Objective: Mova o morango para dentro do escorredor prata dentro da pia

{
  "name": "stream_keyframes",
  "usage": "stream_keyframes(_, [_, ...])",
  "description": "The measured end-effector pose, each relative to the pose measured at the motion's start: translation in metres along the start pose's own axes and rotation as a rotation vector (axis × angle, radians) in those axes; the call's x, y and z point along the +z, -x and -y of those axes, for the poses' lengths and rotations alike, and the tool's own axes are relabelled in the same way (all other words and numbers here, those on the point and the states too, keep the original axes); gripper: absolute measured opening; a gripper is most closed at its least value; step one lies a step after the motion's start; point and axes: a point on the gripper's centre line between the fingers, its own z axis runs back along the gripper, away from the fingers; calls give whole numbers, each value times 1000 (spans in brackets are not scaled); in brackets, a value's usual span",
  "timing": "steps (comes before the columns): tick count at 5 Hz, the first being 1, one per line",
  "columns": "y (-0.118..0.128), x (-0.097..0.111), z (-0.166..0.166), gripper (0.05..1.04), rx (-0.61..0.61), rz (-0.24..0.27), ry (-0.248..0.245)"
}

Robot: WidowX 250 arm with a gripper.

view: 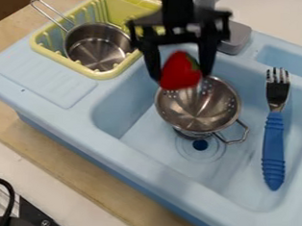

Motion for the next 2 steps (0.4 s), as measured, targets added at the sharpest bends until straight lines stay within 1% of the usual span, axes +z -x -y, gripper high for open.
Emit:
stream_keyframes(1, [4, -11, 9, 833, -38, 13, -10])
stream_keyframes(2, [6, -19, 12, 833, -50, 4, 8])
